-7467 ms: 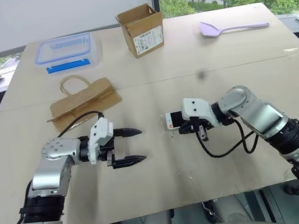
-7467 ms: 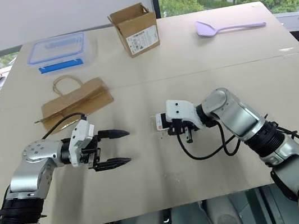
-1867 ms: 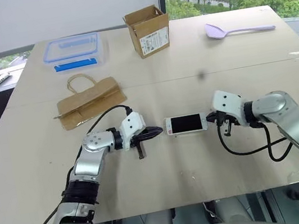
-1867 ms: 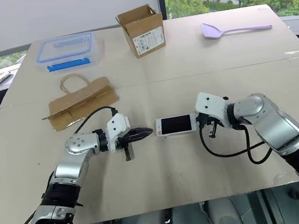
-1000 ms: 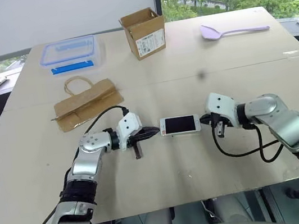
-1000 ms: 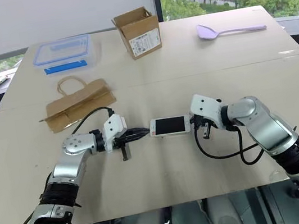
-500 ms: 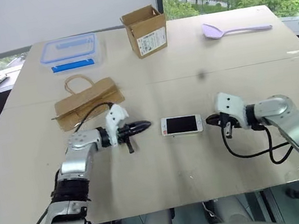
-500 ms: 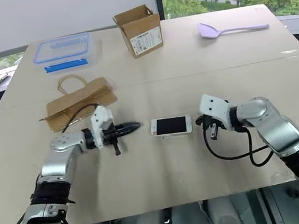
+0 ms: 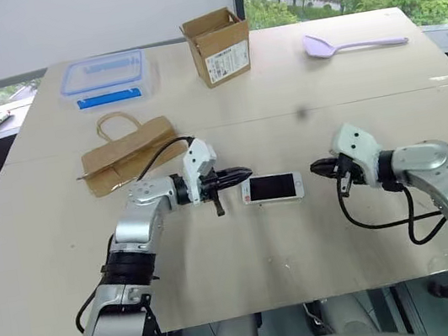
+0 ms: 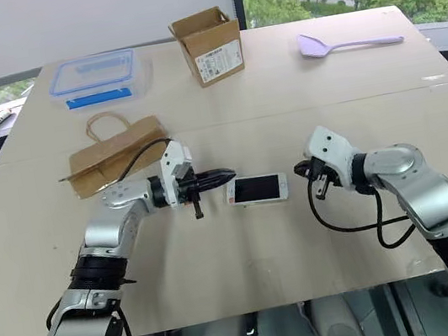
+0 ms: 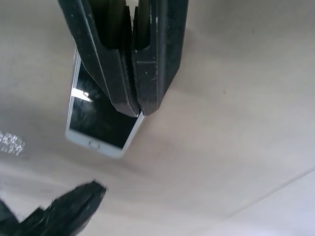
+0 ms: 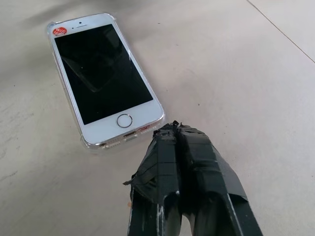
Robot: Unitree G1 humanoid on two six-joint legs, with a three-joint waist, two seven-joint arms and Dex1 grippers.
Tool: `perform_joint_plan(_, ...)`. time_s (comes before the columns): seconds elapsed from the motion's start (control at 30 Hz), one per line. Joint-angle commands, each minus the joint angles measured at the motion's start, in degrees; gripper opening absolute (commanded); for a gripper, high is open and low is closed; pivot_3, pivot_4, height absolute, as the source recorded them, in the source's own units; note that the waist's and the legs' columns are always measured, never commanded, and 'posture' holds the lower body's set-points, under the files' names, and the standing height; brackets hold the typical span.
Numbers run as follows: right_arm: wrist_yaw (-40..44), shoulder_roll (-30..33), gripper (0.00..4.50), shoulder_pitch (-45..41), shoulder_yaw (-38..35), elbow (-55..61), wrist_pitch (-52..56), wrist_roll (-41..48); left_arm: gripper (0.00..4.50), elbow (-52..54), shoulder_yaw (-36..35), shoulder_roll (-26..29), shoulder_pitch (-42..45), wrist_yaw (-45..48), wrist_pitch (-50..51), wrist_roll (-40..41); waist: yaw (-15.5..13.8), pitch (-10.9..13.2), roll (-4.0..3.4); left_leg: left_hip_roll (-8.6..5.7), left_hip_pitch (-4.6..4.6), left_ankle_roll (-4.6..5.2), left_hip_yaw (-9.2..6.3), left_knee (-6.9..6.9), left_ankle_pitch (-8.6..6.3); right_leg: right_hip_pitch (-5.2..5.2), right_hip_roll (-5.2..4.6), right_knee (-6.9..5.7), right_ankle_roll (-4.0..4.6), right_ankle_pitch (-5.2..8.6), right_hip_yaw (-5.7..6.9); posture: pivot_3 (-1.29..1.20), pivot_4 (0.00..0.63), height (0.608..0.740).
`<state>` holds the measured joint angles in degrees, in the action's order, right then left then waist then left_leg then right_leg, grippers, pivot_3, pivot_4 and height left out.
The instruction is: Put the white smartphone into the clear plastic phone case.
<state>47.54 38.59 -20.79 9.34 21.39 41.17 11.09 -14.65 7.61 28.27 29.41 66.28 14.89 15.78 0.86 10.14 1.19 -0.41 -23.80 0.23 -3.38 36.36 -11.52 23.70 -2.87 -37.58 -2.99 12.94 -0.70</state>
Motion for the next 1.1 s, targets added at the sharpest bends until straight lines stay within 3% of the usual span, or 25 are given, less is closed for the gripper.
perform_joint_plan(0.03, -0.53, 0.05, 0.0, -0.15, 0.05, 2.09, -0.13, 0.39, 0.07, 0.28, 1.77, 1.74, 0.14, -0.46, -1.14, -3.25, -0.05, 0.0, 0.0, 0.0, 0.0, 0.0, 0.0, 0.0, 0.0, 0.0, 0.0, 0.01, 0.0, 0.0, 0.0, 0.0, 0.15, 0.74)
perform_joint_plan(0.33, -0.11, 1.12, 0.0, -0.51, 1.53, 1.64, -0.74, -0.07, 0.07, 0.32, 2.14, 2.76, -0.4, -0.54, -2.54, -5.59, -0.05, 0.0, 0.0, 0.01, 0.02, 0.0, 0.0, 0.0, 0.0, 0.0, -0.02, 0.0, 0.0, 0.01, 0.0, 0.0, 0.15, 0.74)
perform_joint_plan(0.47, 0.08, 1.95, 0.0, -0.61, 2.17, 1.13, -1.11, -0.81, 0.07, 1.48, -3.23, 1.39, -0.04, -2.28, 2.35, 0.24, -0.03, 0.0, 0.0, 0.02, 0.01, 0.0, 0.0, 0.0, 0.0, 0.0, -0.02, -0.01, -0.01, 0.01, 0.0, 0.0, 0.15, 0.74)
perform_joint_plan(0.63, 1.02, 3.57, 0.0, -0.42, 2.43, 1.33, -0.91, -0.94, 0.07, 2.05, -4.02, 5.48, -2.47, -0.72, 1.81, -0.49, 0.12, 0.02, -0.01, 0.02, 0.02, 0.0, 0.0, 0.0, 0.0, 0.0, -0.01, -0.01, -0.04, 0.03, 0.0, 0.0, 0.15, 0.74)
perform_joint_plan(0.87, 1.69, 3.77, 0.0, -0.46, 3.5, 1.48, -0.93, -1.07, 0.07, 4.52, -1.51, 7.26, -5.27, 1.76, 0.63, -1.29, -0.18, 0.02, -0.01, 0.06, -0.01, 0.0, -0.01, 0.0, 0.0, 0.0, -0.09, 0.02, -0.02, 0.02, 0.01, 0.0, 0.15, 0.74)
perform_joint_plan(1.1, 2.93, 2.55, 0.0, -2.04, 7.69, -0.11, -2.11, -2.37, 0.07, 5.51, 1.16, 4.48, -4.6, 1.28, 0.29, -1.64, -0.09, 0.02, -0.01, 0.05, 0.0, 0.0, 0.0, 0.0, 0.0, 0.0, -0.09, 0.01, 0.18, 0.13, 0.01, 0.0, 0.15, 0.74)
